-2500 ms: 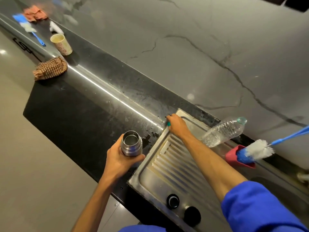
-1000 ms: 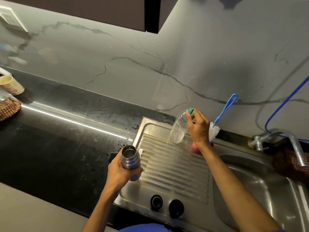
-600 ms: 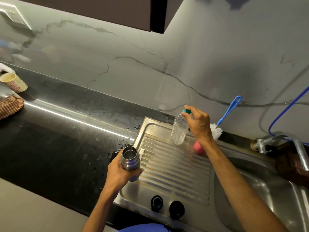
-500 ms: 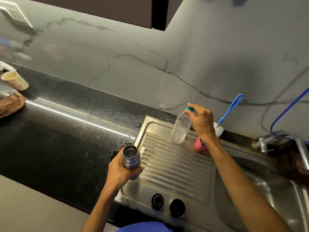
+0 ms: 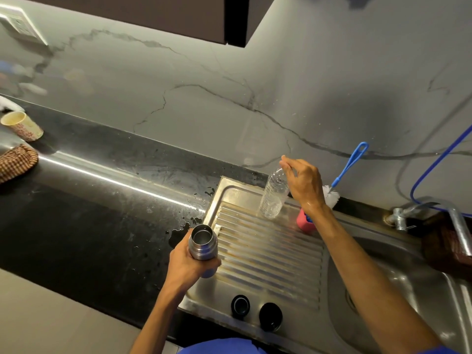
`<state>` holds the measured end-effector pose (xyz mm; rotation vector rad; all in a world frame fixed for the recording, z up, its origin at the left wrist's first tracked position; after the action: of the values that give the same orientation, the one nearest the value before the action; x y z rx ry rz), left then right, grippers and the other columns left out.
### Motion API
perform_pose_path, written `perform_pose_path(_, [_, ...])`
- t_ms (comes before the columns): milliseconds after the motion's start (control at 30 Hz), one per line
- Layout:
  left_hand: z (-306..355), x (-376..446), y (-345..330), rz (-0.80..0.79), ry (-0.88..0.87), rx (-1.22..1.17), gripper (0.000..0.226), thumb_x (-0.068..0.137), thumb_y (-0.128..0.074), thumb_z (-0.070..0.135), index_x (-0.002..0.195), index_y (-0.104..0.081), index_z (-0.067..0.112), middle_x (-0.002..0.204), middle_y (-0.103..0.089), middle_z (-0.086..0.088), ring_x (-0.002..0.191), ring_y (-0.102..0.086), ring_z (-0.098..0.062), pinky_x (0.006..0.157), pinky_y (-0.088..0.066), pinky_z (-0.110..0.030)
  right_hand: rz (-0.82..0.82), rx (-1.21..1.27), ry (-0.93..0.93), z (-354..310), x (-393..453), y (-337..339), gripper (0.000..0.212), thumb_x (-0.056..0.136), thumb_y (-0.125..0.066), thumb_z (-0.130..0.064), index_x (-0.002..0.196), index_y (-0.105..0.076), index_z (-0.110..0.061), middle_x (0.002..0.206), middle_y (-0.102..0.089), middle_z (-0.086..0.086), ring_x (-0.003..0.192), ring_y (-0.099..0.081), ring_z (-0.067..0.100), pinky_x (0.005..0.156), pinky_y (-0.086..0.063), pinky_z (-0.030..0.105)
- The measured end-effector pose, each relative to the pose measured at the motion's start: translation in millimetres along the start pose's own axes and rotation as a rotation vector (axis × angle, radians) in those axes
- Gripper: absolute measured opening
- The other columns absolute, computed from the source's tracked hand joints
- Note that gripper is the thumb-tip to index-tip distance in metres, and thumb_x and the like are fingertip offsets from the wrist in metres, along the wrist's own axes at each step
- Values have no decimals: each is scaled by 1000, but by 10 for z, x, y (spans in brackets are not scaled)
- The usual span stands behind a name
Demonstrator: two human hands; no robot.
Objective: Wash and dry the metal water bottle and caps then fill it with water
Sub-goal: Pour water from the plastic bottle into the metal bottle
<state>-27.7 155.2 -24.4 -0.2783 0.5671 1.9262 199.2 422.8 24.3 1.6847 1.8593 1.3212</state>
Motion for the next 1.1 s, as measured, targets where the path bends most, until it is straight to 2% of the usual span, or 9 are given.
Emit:
perform_pose_path(133, [-17,3,-10,-3,-7,13,66,58,-96,-2,106,-65,31,100,-73,6,93,-69,-11,71,-50,-21,26,-55,-26,0,37,33,20,100,-63,-28,108,-77,-17,92,-69,5,86,-50,17,57,-29,14])
perform_pose_path(233, [-30,1,11,2,-13,12,67,58,-96,-1,106,-65,32,99,-74,6,93,-69,-10,72,-50,-22,-49,113,-135,111,102,43,19,97,-66,-26,108,-75,-14,100,-63,7,81,-59,18,65,-39,7])
perform_pose_path(333, [-46,2,12,-5,-15,11,67,58,-97,-1,106,-63,32,102,-73,5,95,-68,-11,74,-50,-22,-98,463,-327,154,29,25,23,93,-73,-31,107,-74,-12,101,-67,3,72,-72,24,61,-62,30])
perform_pose_path(400, [-58,2,6,-2,-9,3,66,58,-97,-1,105,-63,32,102,-72,4,96,-67,-11,74,-50,-23,-120,671,-456,144,-42,-18,30,90,-78,-32,108,-70,-9,99,-73,11,73,-76,25,66,-64,43])
perform_pose_path(500, [-67,2,3,3,-8,-10,66,58,-97,-1,104,-63,32,102,-73,4,96,-67,-11,75,-51,-25,-110,842,-544,95,-124,-95,44,86,-81,-34,112,-61,-5,101,-75,15,80,-77,32,79,-63,50])
perform_pose_path(600, [-69,1,0,-1,-9,-20,67,57,-97,-2,106,-64,31,103,-73,4,97,-68,-12,75,-51,-25,-55,843,-522,20,-143,-143,40,90,-78,-35,109,-58,-6,102,-75,14,81,-78,31,80,-62,52])
perform_pose_path(767, [-87,-8,34,16,-23,-15,66,56,-97,0,105,-66,32,96,-76,8,96,-70,-12,77,-52,-26,-63,858,-556,4,-74,-191,25,102,-58,-21,122,-67,-8,109,-74,14,85,-78,28,82,-63,47])
perform_pose_path(900, [-93,-25,57,18,-21,-9,67,57,-97,1,106,-65,34,98,-73,25,96,-69,-11,78,-53,-27,-82,935,-592,57,-105,-214,23,100,-62,-17,116,-68,-1,104,-75,17,88,-77,31,86,-61,50])
perform_pose_path(1100, [-99,-34,53,26,-14,-13,66,57,-97,0,104,-65,32,95,-74,20,96,-69,-12,76,-52,-25,-40,1076,-677,105,-126,-216,29,95,-68,-13,116,-63,7,108,-74,21,92,-76,38,88,-60,52])
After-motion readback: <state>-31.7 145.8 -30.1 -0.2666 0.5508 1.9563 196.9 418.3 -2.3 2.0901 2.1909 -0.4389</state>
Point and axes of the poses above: each hand's wrist, its own x-axis towards the middle knuckle, its own y-axis out of the back of the hand, z = x × y, the point moved 4 cm from there along x, towards the middle knuckle
